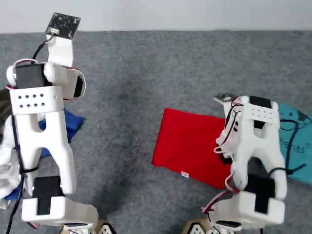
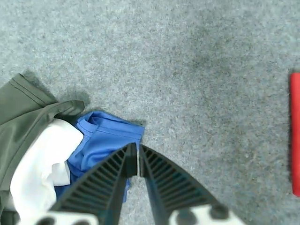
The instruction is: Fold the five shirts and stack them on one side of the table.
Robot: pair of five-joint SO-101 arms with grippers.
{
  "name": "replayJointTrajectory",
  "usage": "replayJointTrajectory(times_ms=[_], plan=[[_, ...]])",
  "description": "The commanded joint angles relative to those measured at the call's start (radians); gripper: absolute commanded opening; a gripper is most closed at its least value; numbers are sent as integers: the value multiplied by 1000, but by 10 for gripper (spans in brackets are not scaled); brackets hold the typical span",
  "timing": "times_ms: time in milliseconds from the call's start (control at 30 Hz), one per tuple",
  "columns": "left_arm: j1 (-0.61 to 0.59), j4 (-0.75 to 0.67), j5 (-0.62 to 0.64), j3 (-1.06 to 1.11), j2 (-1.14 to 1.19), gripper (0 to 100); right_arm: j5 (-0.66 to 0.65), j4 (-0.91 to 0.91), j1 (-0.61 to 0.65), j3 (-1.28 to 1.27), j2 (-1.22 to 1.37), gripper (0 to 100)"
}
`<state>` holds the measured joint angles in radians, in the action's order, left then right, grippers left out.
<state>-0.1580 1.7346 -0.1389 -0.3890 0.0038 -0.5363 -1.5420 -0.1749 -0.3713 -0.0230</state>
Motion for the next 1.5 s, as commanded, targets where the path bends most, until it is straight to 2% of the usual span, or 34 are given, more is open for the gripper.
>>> replayJointTrajectory(times_ms=[0, 100, 233, 300, 533, 667, 767, 900, 933, 1000, 1067, 1167, 1367, 1467], plan=[[-8, 18, 9, -7, -64, 15, -2, -5, 62, 17, -122, 41], [-8, 20, 9, -7, -80, 15, 97, 51, 73, 15, -147, 65], [-8, 20, 9, -1, -98, 15, 253, 105, 62, 3, -131, 258], [-8, 20, 5, 25, -109, 15, 338, 137, 62, 3, -111, 315], [-8, 20, 3, 151, -183, 15, 456, 282, 67, 3, 59, 318], [-8, 20, 3, 196, -213, 15, 471, 320, 71, 6, 182, 316], [-8, 20, 3, 213, -222, 15, 462, 318, 87, 26, 265, 241], [-8, 20, 3, 216, -222, 15, 368, 306, 84, 63, 329, 24], [-8, 20, 3, 216, -222, 15, 353, 294, 77, 74, 334, 2], [-8, 20, 3, 216, -219, 15, 324, 263, 51, 98, 329, 25], [-8, 20, 3, 216, -215, 15, 295, 248, 28, 140, 314, 8], [-8, 20, 3, 216, -215, 15, 175, 245, -1, 218, 297, 9], [-8, 20, 3, 217, -221, 15, -253, 255, 19, 459, 364, 10], [-8, 20, 3, 217, -221, 15, -411, 255, 58, 589, 429, 10]])
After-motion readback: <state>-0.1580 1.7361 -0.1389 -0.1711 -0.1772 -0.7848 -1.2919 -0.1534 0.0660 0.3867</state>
